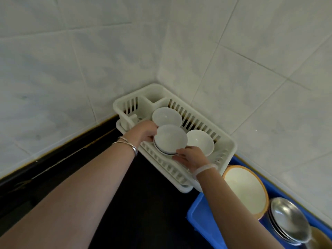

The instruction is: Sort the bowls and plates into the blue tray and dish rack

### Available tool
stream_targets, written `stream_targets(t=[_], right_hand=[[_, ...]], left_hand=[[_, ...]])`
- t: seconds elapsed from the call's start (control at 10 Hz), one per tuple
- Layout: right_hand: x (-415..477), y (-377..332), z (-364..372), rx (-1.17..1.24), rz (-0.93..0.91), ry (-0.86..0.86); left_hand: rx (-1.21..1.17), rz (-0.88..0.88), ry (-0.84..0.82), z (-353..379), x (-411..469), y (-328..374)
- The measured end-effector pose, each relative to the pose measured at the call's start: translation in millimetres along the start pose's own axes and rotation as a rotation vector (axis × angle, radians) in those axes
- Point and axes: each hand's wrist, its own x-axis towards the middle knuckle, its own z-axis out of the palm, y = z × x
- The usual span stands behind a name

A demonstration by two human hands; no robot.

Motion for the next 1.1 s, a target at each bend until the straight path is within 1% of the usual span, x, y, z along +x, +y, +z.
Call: stream_targets(t=[0.2,0.4,0.5,0.6,0.7,0.8,0.9,1.0,1.1], right_hand=[[9.5,7.2,-5.1,0.013,0.044,-0.017],[13.1,11.4,-6.9,0.033,0.063,-0.004],[14.5,9.1,-8.0,-0.009,0.094,0.008],[14.3,6.0,-8.1,-0.102,0.14,0.003],[11.8,4.9,-8.8,-0.125,0.165,0.01],[1.8,4.0,-7.6,-0.094,0.142,0.028],[-21.0,-6.2,-12.9,-0.127,0.002,0.046],[-74.4,-43.4,-26.8,-0.052,-0.319,0.102],[-162.2,-90.8,-55.7,0.157,-0.87,0.067]], left_hand=[[0.083,-0.026,-0.075,-0.4,16.0,1.3],[0.177,-0.064,-0.074,2.7,30.0,0.7],[0.202,-0.083,-0.073,4.4,33.7,1.2],[0.201,-0.108,-0.048,6.8,35.9,0.4],[0.215,-0.082,-0.009,10.7,35.3,0.3],[0.273,-0.011,0.047,13.9,28.6,0.6],[0.386,0.079,0.152,17.8,22.6,-2.6],[0.43,0.164,0.283,14.3,-0.4,8.3],[0.178,0.241,0.42,20.7,-38.3,-0.7]])
